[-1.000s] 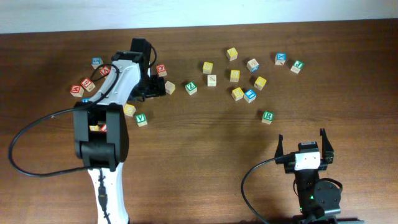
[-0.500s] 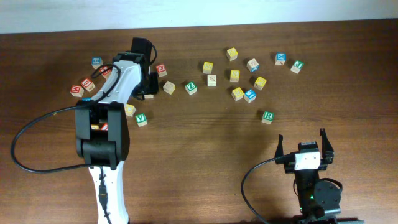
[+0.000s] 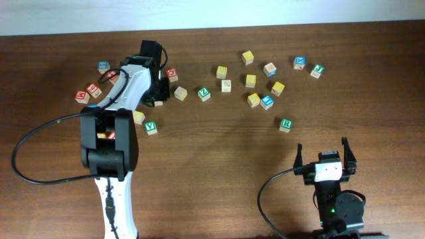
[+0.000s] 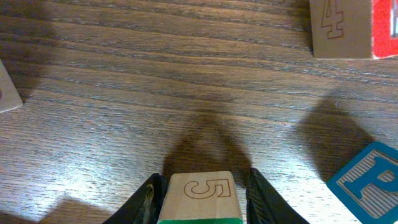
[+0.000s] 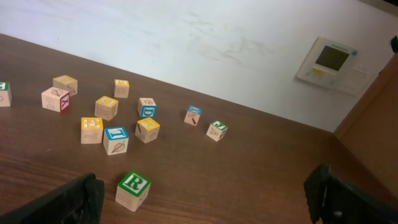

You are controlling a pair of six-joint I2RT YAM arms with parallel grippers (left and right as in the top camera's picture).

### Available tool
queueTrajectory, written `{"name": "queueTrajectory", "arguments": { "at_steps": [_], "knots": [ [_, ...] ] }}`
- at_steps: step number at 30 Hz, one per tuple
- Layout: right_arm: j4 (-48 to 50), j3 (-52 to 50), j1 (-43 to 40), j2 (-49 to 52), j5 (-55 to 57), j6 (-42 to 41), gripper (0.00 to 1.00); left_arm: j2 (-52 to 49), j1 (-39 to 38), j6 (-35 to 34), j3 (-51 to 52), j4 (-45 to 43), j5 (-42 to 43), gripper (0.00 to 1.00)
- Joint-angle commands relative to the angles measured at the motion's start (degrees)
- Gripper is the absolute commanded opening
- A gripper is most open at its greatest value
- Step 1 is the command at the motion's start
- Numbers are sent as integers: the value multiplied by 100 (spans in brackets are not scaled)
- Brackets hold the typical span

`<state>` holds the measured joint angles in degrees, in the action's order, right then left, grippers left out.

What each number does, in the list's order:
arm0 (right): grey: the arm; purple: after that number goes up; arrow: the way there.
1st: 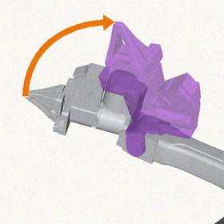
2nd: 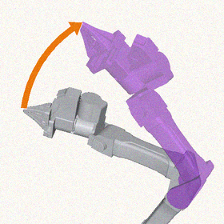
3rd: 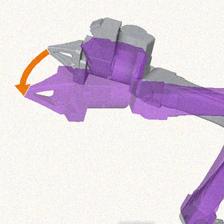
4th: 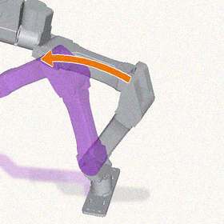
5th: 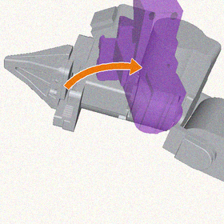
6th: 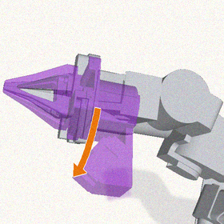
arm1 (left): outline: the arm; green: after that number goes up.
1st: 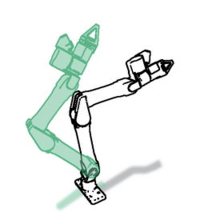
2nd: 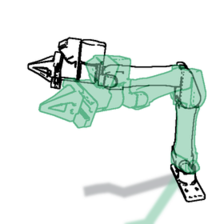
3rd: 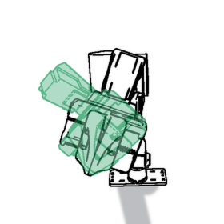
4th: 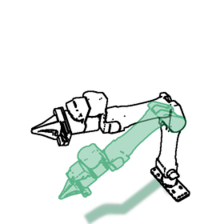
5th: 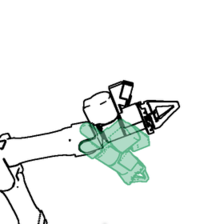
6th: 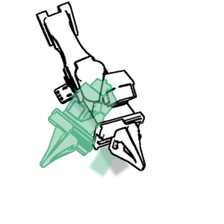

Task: Spell out RSS
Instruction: 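Lift the green R block and carry it toward the table center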

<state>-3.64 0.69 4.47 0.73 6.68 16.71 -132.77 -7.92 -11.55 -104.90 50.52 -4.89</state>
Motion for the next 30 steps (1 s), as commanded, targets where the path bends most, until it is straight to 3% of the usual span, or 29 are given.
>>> {"name": "queueTrajectory", "arguments": {
  "at_steps": [1,4,23,30],
  "knots": [
    [-39,-37,-46,-37,109,-20,98,-197,9,11,2,55,59,32],
    [-37,-37,-46,-37,109,-20,98,-197,9,9,2,125,59,27],
    [-37,-37,-46,-37,109,-20,98,-188,9,9,-28,581,564,23],
    [-37,-37,-46,-37,109,-20,98,-118,9,9,-507,1471,730,22]
  ]
}}
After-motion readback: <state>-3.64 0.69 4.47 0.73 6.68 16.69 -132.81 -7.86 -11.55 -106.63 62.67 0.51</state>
